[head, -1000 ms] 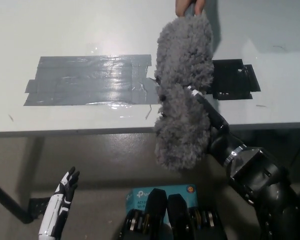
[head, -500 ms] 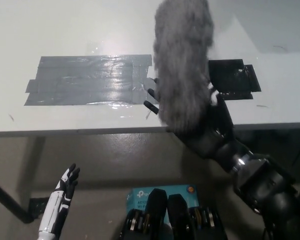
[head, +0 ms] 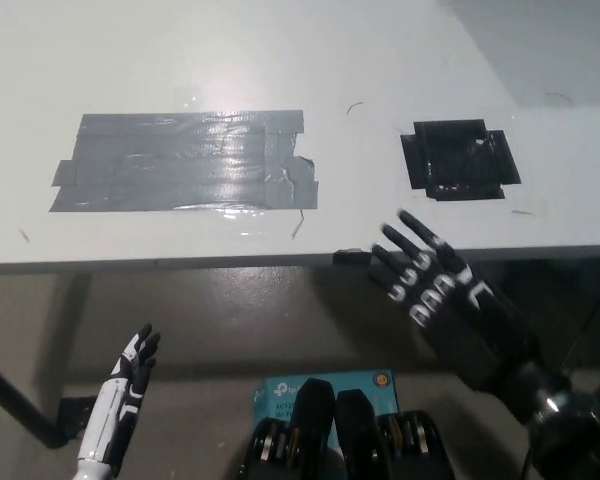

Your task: A grey duster is kept infront of the robot in the middle of the table and the robot extends its right arm to grab the duster, picks it up and hands it to a person

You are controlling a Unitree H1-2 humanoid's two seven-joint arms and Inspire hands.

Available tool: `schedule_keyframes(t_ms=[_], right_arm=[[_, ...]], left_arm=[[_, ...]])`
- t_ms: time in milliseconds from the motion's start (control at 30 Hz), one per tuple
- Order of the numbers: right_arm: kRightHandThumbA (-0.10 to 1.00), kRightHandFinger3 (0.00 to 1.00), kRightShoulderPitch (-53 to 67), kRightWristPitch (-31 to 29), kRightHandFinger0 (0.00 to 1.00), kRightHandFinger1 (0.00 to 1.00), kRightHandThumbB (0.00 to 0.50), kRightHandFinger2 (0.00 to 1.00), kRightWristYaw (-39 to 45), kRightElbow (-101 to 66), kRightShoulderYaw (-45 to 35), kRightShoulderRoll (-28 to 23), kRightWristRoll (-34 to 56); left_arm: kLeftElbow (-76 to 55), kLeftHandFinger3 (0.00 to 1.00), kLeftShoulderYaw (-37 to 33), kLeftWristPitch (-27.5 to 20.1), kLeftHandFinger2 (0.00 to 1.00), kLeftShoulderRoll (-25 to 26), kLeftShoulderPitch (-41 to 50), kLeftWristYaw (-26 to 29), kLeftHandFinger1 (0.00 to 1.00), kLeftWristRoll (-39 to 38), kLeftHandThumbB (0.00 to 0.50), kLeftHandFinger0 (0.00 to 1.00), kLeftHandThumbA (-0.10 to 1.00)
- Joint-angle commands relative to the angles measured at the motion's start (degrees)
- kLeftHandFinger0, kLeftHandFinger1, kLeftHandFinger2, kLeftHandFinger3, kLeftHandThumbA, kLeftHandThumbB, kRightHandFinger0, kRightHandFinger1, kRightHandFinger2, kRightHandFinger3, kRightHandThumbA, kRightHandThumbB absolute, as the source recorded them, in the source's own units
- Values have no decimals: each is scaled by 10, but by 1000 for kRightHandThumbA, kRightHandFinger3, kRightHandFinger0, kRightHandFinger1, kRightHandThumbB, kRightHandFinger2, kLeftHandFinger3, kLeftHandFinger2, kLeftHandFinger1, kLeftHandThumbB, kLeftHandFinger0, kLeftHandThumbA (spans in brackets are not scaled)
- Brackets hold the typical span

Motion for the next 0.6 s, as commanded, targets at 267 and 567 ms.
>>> schedule_keyframes(t_ms=[267, 567], right_arm=[[999, 1000, 67, -201, 1000, 1000, 400, 1000, -27, 98, 92, -136, -541], [992, 1000, 57, -172, 1000, 1000, 387, 1000, -43, 133, 138, -150, -582]], left_arm=[[-3, 1000, 6, -18, 1000, 3, -6, 6, 1000, -6, 351, 1000, 984], [-7, 1000, 7, -22, 1000, 5, -2, 8, 1000, 2, 352, 1000, 1000]])
